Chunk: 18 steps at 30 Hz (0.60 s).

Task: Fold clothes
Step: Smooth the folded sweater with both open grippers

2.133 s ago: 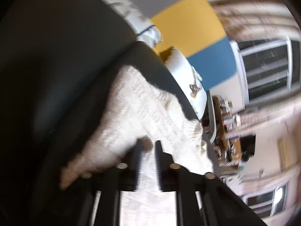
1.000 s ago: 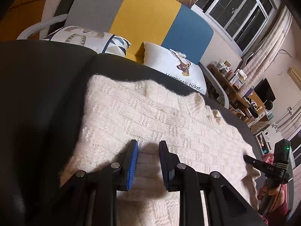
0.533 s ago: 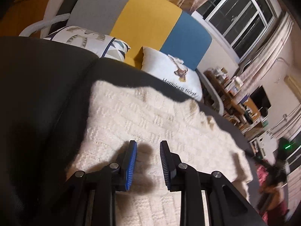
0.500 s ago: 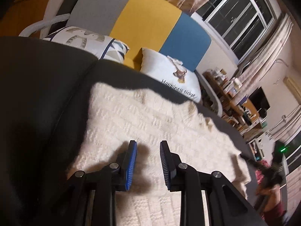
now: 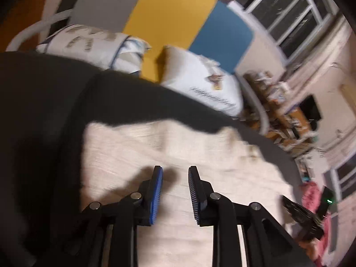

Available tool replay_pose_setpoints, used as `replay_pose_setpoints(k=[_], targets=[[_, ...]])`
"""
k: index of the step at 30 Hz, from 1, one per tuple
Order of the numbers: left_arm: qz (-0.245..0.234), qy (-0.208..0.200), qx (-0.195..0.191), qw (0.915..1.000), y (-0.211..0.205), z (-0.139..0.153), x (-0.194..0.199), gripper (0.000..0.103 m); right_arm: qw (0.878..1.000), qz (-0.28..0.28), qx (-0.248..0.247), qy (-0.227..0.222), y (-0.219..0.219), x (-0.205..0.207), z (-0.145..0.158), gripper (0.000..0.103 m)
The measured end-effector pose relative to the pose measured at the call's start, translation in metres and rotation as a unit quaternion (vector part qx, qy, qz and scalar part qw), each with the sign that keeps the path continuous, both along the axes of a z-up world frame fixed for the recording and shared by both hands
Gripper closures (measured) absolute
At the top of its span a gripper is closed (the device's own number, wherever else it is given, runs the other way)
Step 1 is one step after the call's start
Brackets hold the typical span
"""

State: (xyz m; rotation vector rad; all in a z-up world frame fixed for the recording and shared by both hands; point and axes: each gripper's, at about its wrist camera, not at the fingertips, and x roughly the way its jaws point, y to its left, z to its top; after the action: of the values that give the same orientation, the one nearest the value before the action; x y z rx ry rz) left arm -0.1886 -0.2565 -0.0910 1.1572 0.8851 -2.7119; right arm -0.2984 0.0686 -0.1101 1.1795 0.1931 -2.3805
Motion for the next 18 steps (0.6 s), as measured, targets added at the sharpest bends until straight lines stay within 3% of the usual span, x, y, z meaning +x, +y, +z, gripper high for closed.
replay_pose_setpoints(k=[3,5,8,10,13,15,17,18], targets=[[-0.064,0.015,-0.030,0.9974,0.024,0.009,-0.006,0.079,0.997,-0.004,0.034,0.072,-0.011,0.017,0.029,0.096],[-0.101,0.005,-0.051,0.9935,0.042,0.007,-0.016,0.079,0.995,0.038,0.021,0.088,-0.028,0.027,0.043,0.096],[-0.131,-0.037,-0.116,0.9840,0.068,-0.009,-0.034,0.079,0.991,0.109,0.027,0.072,-0.066,0.037,0.041,0.096],[-0.115,-0.035,-0.113,0.9863,0.068,-0.013,-0.037,0.079,0.991,0.125,0.024,0.049,-0.075,0.034,0.032,0.096],[-0.141,-0.001,-0.088,0.9860,0.066,0.001,-0.034,0.078,0.993,0.110,-0.025,0.015,-0.056,0.027,0.029,0.095],[-0.186,0.020,-0.127,0.9741,0.075,0.014,-0.035,0.076,0.993,0.100,-0.057,-0.007,-0.043,0.021,0.026,0.095],[-0.240,0.025,-0.172,0.9551,0.088,0.021,-0.042,0.076,0.991,0.089,-0.090,-0.030,-0.030,0.016,0.024,0.088],[-0.268,0.023,-0.185,0.9452,0.095,0.022,-0.045,0.076,0.990,0.084,-0.106,-0.041,-0.024,0.013,0.023,0.073]])
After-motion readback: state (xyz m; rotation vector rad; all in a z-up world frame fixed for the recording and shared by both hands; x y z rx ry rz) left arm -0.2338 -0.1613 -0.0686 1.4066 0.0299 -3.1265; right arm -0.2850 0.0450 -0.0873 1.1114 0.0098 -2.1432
